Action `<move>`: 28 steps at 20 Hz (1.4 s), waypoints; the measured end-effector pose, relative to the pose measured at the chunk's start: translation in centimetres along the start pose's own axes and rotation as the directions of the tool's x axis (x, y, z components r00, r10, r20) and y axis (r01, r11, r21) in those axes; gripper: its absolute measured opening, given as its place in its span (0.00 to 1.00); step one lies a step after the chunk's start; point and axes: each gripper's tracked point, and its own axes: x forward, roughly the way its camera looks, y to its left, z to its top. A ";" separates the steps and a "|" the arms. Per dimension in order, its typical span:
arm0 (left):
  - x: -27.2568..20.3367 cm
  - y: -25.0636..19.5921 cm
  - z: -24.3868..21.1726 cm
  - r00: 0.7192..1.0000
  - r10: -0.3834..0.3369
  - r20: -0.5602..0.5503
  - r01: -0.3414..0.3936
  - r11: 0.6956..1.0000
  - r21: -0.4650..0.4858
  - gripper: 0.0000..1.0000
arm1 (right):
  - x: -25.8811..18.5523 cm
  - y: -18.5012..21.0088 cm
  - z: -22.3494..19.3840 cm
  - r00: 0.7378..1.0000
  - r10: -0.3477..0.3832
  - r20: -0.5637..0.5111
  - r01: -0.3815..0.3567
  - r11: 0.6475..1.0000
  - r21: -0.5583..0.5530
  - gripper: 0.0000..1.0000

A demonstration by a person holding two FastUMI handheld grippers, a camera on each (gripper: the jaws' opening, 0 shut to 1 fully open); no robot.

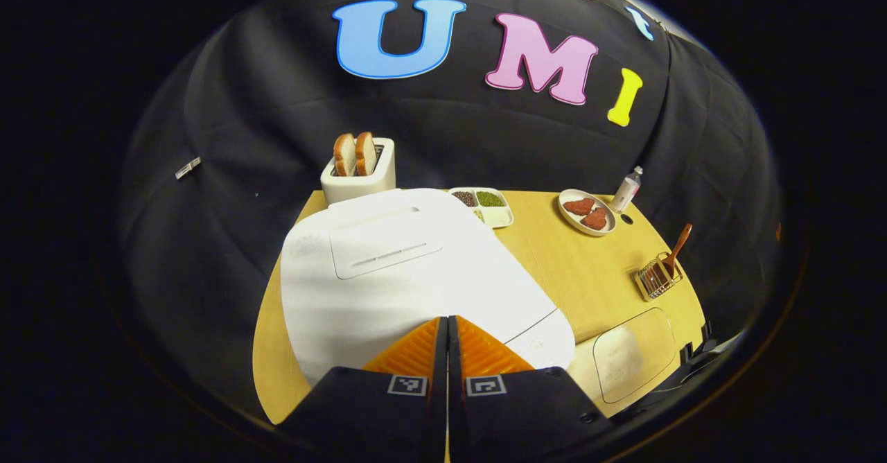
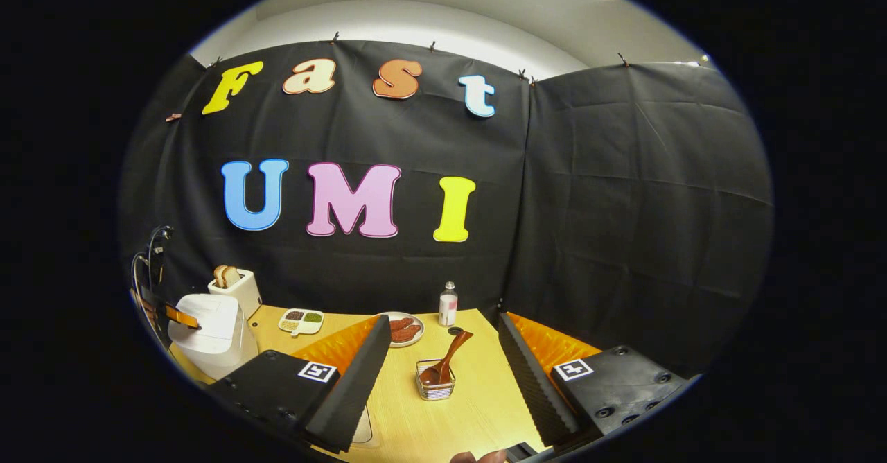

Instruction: Close the left gripper, press the button to open the rice cooker; take a wooden spoon from the chopstick holder with the right hand, scoop a spoonful of rice and pour it into the rice cooker, then put the wooden spoon back into the chopstick holder.

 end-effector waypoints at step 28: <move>-13.9 -0.6 13.0 0.823 0.096 0.560 -0.180 0.979 0.097 0.98 | -4.1 0.7 0.5 0.999 0.041 0.016 -0.041 0.999 -0.026 0.98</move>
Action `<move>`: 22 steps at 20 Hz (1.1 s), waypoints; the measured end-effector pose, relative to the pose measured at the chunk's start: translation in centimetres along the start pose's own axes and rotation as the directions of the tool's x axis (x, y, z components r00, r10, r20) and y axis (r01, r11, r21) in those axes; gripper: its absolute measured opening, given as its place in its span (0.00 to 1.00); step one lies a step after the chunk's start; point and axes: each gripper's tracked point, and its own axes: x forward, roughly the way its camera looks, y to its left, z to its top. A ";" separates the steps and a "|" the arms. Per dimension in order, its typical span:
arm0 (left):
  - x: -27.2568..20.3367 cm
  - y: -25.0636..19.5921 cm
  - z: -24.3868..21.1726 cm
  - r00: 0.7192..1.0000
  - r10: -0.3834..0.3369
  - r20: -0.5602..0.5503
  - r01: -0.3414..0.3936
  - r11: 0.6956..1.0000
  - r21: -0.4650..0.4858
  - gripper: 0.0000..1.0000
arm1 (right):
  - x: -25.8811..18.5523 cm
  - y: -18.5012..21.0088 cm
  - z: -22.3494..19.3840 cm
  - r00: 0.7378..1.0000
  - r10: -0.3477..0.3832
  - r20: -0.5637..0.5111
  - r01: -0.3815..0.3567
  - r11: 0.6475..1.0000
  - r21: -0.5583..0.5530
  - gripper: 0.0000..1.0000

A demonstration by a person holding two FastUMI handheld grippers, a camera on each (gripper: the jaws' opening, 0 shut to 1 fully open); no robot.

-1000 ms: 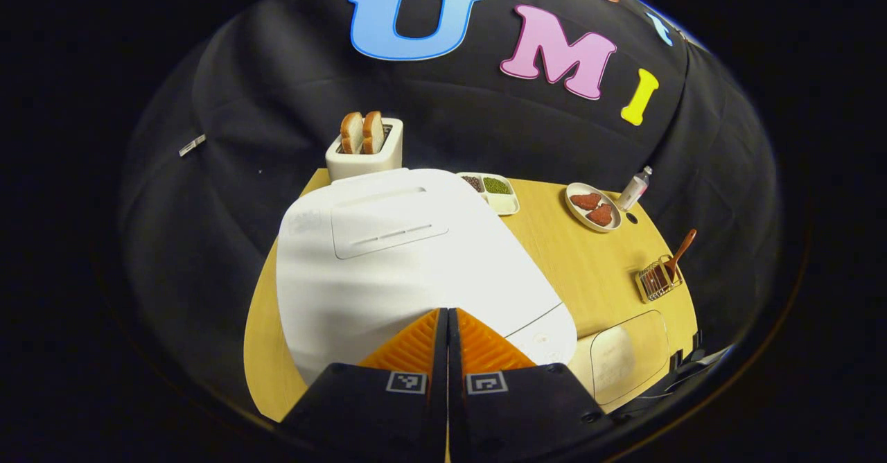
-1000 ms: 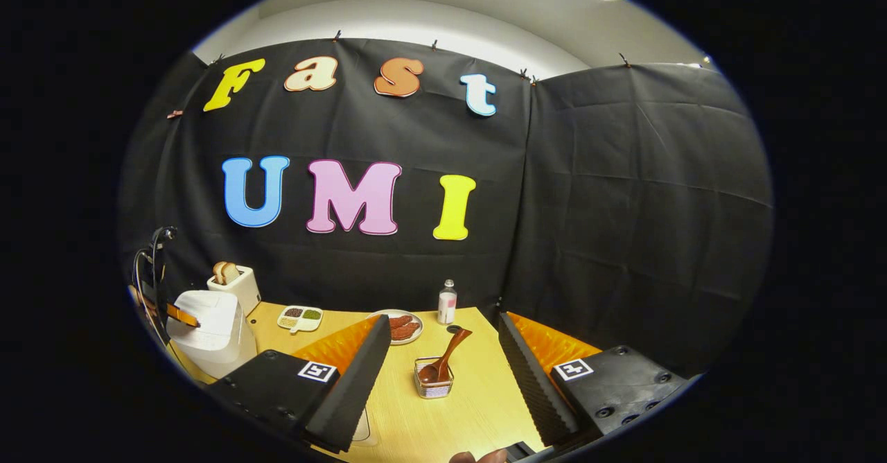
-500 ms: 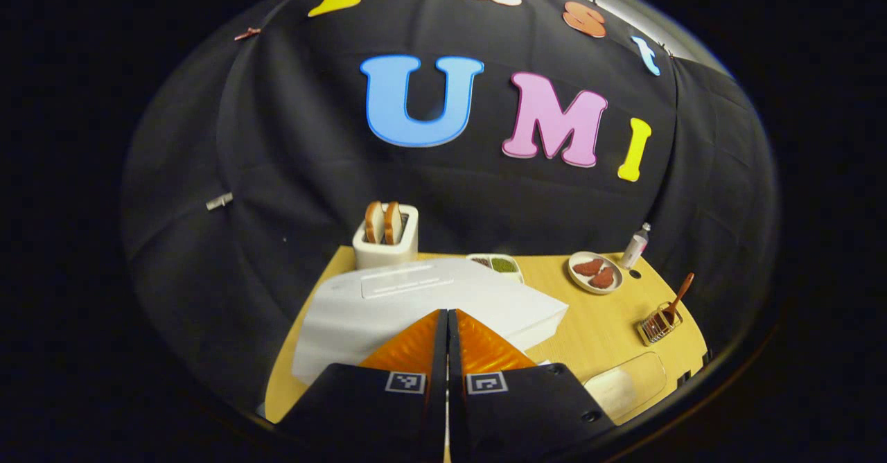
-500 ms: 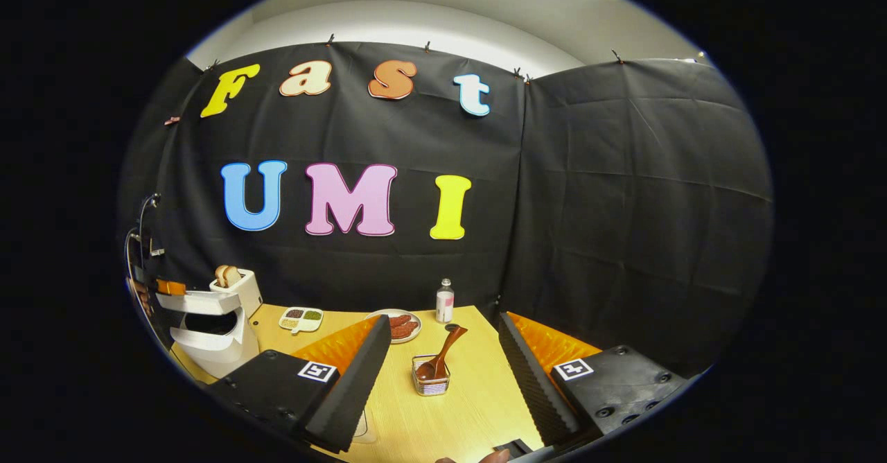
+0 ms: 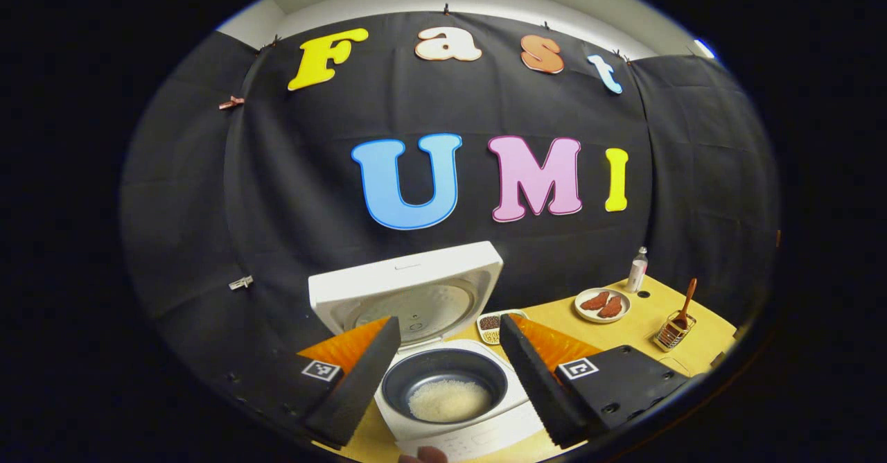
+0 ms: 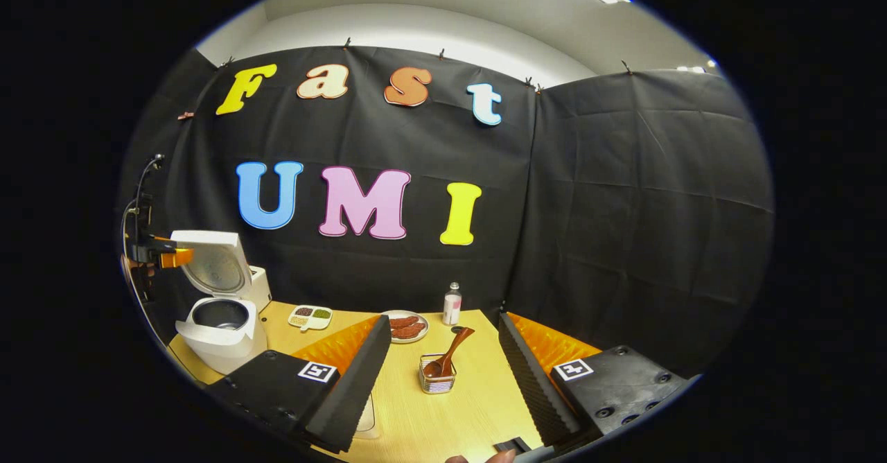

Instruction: Close the left gripper, press the button to open the rice cooker; take a wooden spoon from the chopstick holder with the right hand, scoop a spoonful of rice and pour it into the rice cooker, then put the wooden spoon back into the chopstick holder.

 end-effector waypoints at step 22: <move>-7.7 -10.8 -5.2 0.986 0.140 -0.095 -0.155 0.971 -0.181 0.97 | 22.0 -3.1 -19.6 0.916 0.299 -0.268 -0.241 0.943 0.229 0.98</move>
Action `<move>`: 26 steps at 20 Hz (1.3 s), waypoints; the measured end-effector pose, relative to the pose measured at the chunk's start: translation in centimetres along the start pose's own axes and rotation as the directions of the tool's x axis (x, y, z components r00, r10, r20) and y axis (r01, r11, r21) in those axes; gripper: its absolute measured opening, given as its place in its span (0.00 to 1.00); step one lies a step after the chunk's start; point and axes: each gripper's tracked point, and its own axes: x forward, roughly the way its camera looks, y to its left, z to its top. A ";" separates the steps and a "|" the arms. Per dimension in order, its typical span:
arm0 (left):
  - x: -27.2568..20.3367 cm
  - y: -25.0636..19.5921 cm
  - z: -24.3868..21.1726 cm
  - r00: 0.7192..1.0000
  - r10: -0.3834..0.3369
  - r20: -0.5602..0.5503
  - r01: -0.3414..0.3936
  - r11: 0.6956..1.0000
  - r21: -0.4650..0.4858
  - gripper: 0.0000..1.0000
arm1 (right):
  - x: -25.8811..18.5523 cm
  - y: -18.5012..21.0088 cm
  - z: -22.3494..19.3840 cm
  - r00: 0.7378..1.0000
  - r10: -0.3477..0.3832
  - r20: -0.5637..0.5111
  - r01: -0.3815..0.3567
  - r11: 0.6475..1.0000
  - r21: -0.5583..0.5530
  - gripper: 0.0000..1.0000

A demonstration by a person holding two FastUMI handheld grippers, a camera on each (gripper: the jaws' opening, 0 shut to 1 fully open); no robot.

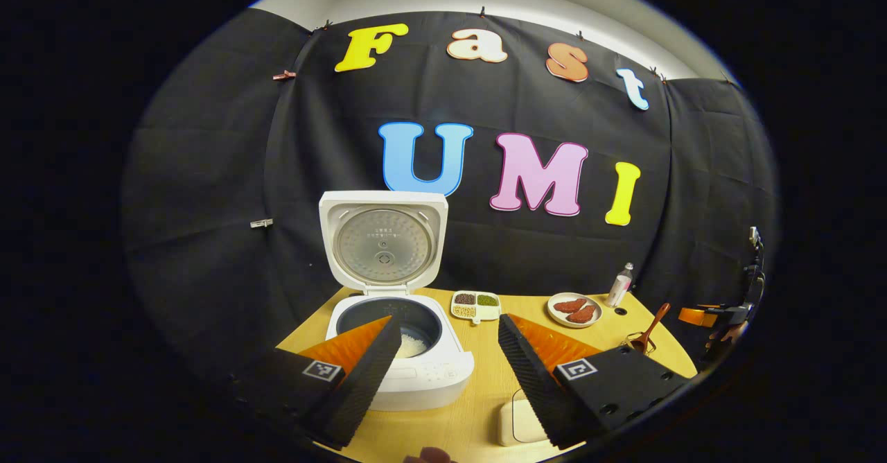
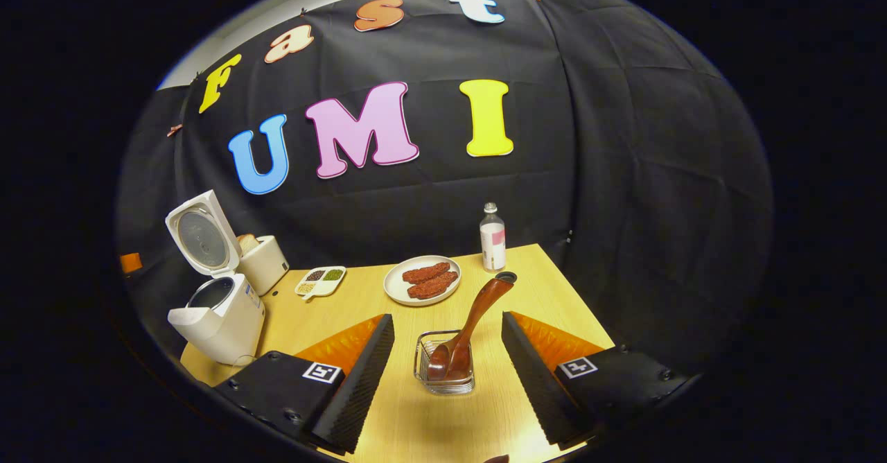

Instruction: Close the left gripper, press the button to open the rice cooker; take a wooden spoon from the chopstick holder with the right hand, scoop a spoonful of rice and pour it into the rice cooker, then put the wooden spoon back into the chopstick holder.

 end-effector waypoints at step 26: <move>-3.9 2.0 -2.4 0.982 0.180 -0.060 -0.176 0.983 0.055 0.97 | 7.7 -0.1 -2.2 0.991 0.111 -0.080 -0.100 0.987 0.123 0.11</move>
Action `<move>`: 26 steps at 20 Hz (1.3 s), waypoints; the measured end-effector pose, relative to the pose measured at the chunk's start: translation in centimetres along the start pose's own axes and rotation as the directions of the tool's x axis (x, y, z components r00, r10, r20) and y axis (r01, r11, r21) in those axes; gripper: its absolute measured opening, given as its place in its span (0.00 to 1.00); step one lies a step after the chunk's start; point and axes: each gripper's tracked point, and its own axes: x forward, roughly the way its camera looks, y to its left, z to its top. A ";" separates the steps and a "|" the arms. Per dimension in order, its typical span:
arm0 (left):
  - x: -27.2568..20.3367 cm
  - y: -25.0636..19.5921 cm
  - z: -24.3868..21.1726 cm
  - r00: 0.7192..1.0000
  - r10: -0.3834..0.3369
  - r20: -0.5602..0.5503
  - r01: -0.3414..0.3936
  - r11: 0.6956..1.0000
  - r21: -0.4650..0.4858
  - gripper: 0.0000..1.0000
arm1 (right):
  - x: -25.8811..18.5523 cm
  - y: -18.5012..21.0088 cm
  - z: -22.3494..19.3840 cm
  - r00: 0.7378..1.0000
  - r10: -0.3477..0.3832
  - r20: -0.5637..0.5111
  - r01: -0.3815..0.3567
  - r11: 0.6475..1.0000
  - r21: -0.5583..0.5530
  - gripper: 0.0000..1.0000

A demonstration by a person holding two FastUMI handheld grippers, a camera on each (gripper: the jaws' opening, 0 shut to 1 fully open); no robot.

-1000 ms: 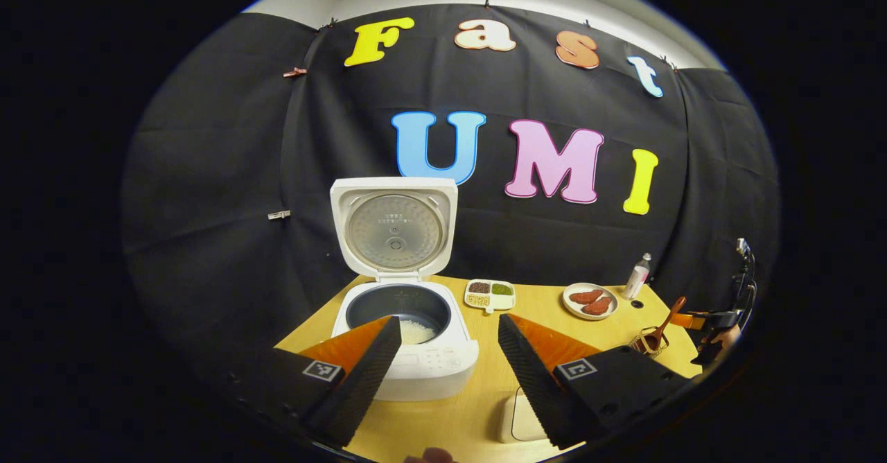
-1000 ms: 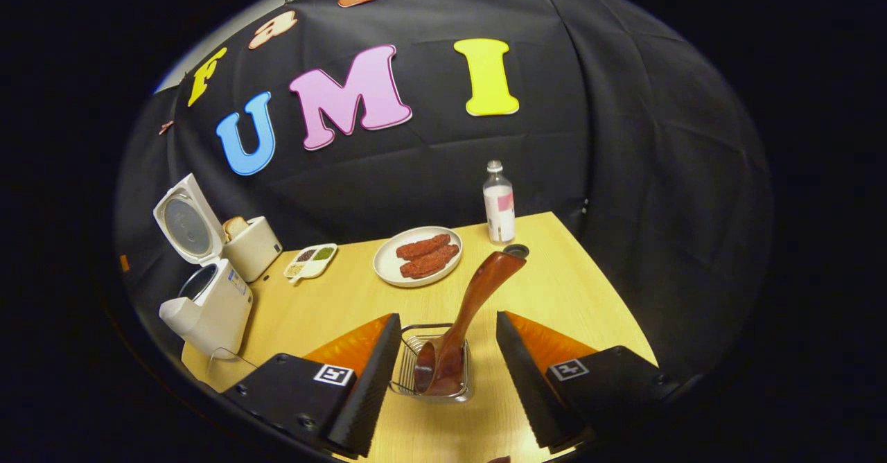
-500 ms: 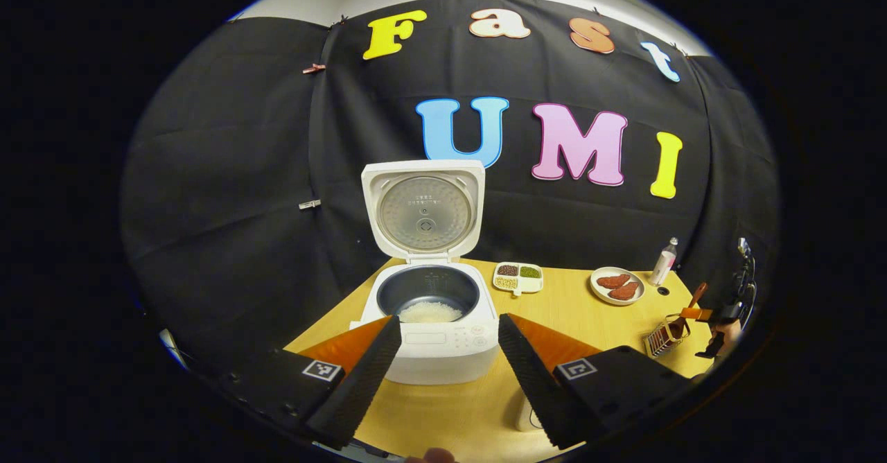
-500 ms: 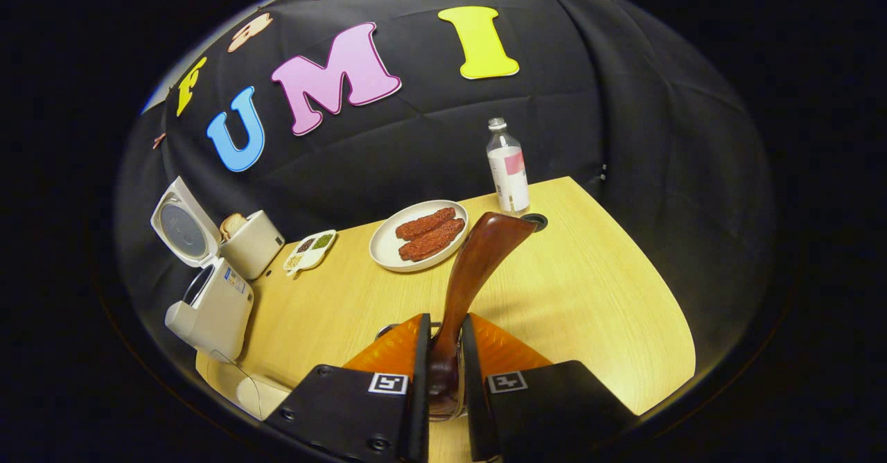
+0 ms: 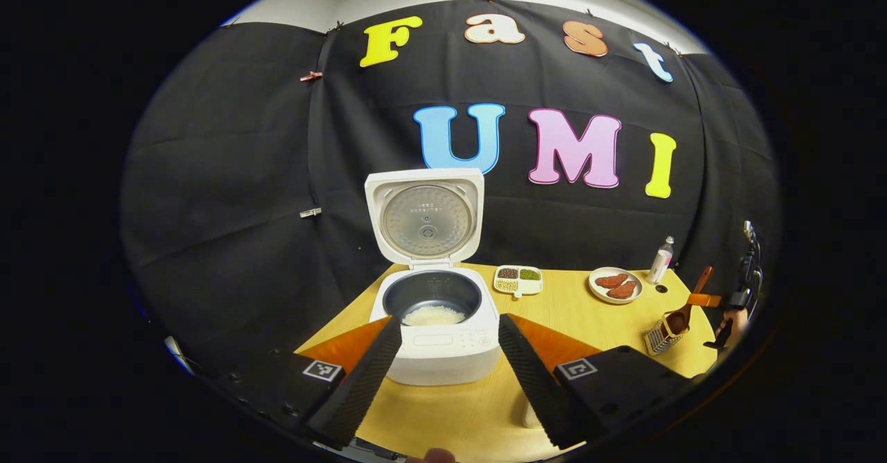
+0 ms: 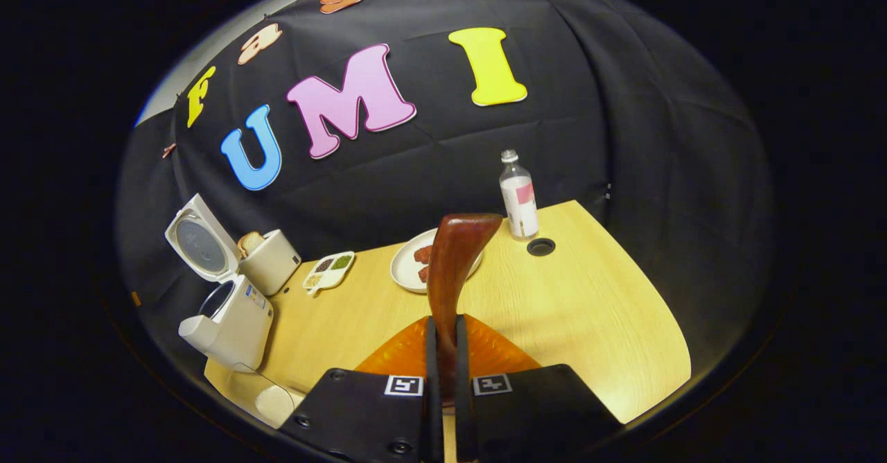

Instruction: Close the left gripper, press the button to open the rice cooker; take a wooden spoon from the chopstick holder with the right hand, scoop a spoonful of rice and pour it into the rice cooker, then put the wooden spoon back into the chopstick holder.

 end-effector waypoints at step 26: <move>0.4 7.0 0.1 0.972 -0.234 0.022 0.234 0.972 -0.013 0.97 | -9.8 23.5 -11.7 0.997 -0.076 0.009 0.074 0.919 -0.388 0.12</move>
